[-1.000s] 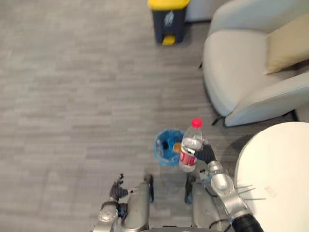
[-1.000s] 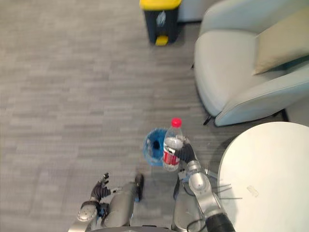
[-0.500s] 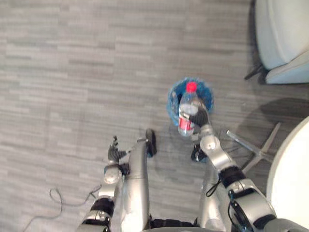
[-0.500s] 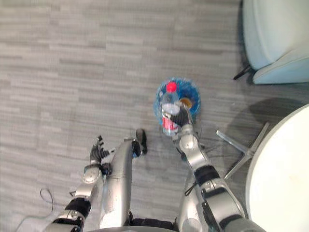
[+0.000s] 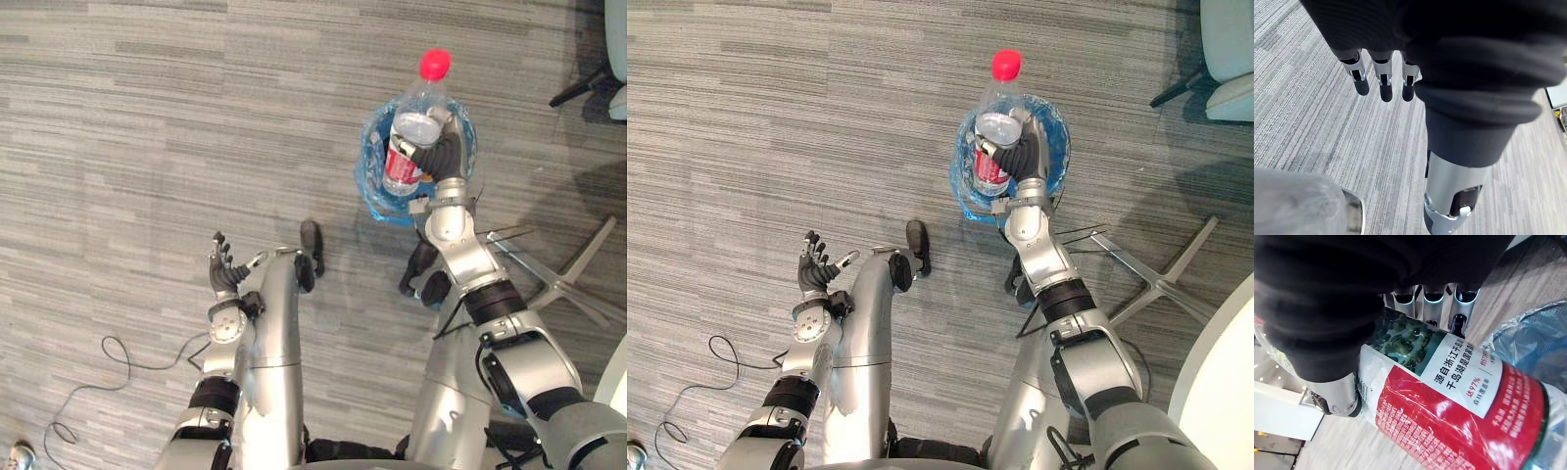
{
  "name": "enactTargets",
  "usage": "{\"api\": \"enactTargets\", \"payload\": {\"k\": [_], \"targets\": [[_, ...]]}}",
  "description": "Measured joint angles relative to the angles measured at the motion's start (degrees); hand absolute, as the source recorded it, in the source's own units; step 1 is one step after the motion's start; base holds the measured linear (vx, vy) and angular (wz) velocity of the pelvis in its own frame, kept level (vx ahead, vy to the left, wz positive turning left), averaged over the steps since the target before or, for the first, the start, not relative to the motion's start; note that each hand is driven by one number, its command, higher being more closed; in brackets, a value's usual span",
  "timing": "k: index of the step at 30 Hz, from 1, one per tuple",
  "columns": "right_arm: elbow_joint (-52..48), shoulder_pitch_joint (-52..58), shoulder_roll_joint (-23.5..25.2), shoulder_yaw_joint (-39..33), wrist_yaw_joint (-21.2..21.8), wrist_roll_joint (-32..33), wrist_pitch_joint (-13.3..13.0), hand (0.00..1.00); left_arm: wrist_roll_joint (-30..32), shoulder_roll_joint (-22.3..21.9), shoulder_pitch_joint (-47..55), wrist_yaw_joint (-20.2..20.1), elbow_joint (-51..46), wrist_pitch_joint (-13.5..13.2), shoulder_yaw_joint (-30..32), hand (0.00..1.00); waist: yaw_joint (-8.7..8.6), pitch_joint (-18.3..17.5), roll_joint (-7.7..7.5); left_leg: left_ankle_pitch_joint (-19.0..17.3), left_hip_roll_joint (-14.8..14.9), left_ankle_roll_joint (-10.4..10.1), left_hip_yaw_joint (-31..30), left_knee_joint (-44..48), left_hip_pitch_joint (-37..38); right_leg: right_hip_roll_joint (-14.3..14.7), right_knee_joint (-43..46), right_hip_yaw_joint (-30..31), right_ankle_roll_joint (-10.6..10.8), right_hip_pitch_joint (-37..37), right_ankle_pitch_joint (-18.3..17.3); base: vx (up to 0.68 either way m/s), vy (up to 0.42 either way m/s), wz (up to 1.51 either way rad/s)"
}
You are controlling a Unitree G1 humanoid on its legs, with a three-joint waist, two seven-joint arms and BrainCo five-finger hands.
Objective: Gather rubbish on tea table into small bin, then transfer packed bag to large trash can.
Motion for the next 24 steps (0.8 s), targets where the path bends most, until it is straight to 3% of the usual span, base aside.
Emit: {"api": "enactTargets", "payload": {"k": [8, 17, 24], "targets": [[-3.01, 2.54, -1.11, 0.06, -0.95, -0.55, -0.04, 0.0, 0.1, 0.05, -0.09, 0.02, -0.12, 0.06, -0.16, 0.0, -0.23, 0.01, -0.03, 0.2, 0.0, 0.26, -0.04, -0.08, 0.22, 0.02, 0.14, 0.01, -0.28, 0.05, 0.07, -0.01, -0.007, 0.0], [-5.74, 13.44, 5.24, 2.82, -0.28, -16.04, 1.21, 0.0, 1.21, -0.11, -0.15, -0.01, -1.28, 1.33, 0.14, 0.0, -2.25, 0.21, -1.35, -0.07, 0.24, 0.06, 0.59, -1.47, 3.44, 0.4, -1.28, 0.29, -0.23, 2.85, -0.16, -0.05, -0.019, -0.03], [4.78, 13.38, 8.1, 6.9, 4.39, -26.84, 4.85, 0.0, 1.85, -0.74, -1.07, 0.06, -0.38, 1.26, 0.22, 0.0, -2.12, 0.22, -1.35, 0.59, 0.84, -0.19, 1.04, -3.39, 3.7, 1.17, -3.41, 0.17, -0.01, 3.02, 0.55, -0.04, -0.024, -0.04]]}}
